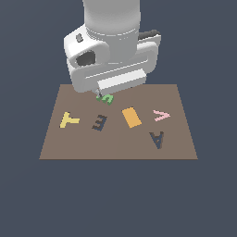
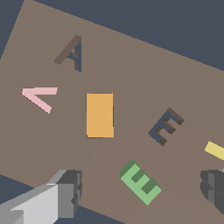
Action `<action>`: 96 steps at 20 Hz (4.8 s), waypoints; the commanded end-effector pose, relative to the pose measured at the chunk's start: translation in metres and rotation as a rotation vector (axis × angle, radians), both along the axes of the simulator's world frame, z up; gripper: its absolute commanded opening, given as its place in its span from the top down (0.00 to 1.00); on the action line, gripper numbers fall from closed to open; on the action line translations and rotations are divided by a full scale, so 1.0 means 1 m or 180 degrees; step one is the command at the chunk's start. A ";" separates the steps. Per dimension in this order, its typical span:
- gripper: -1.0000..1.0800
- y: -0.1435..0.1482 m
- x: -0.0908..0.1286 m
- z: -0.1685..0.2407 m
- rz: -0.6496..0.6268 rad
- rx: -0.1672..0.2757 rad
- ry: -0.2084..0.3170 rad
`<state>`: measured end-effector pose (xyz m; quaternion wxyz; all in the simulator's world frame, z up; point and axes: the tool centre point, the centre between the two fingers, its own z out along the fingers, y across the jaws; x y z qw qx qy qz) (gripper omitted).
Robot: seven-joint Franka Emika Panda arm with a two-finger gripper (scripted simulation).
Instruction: Insert a designated object into the corresponding slot on a board.
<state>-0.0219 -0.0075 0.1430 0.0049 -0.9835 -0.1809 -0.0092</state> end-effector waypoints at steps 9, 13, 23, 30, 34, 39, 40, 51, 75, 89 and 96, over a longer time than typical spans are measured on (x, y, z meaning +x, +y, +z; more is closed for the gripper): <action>0.04 -0.014 -0.028 -0.043 0.1178 -0.0023 0.0015; 0.04 -0.021 -0.035 -0.057 0.1569 -0.0031 0.0020; 0.04 -0.036 -0.046 -0.083 0.2262 -0.0049 0.0028; 0.04 -0.042 -0.049 -0.092 0.2494 -0.0057 0.0032; 0.04 -0.043 -0.049 -0.093 0.2529 -0.0058 0.0033; 0.04 -0.043 -0.049 -0.098 0.2518 -0.0058 0.0034; 0.04 -0.043 -0.049 -0.101 0.2520 -0.0058 0.0033; 1.00 -0.043 -0.049 -0.113 0.2530 -0.0060 0.0033; 1.00 -0.039 -0.042 -0.109 0.2197 -0.0057 0.0036; 1.00 -0.029 -0.016 -0.107 0.0935 -0.0048 0.0045; 1.00 -0.030 0.006 -0.105 -0.0006 -0.0040 0.0051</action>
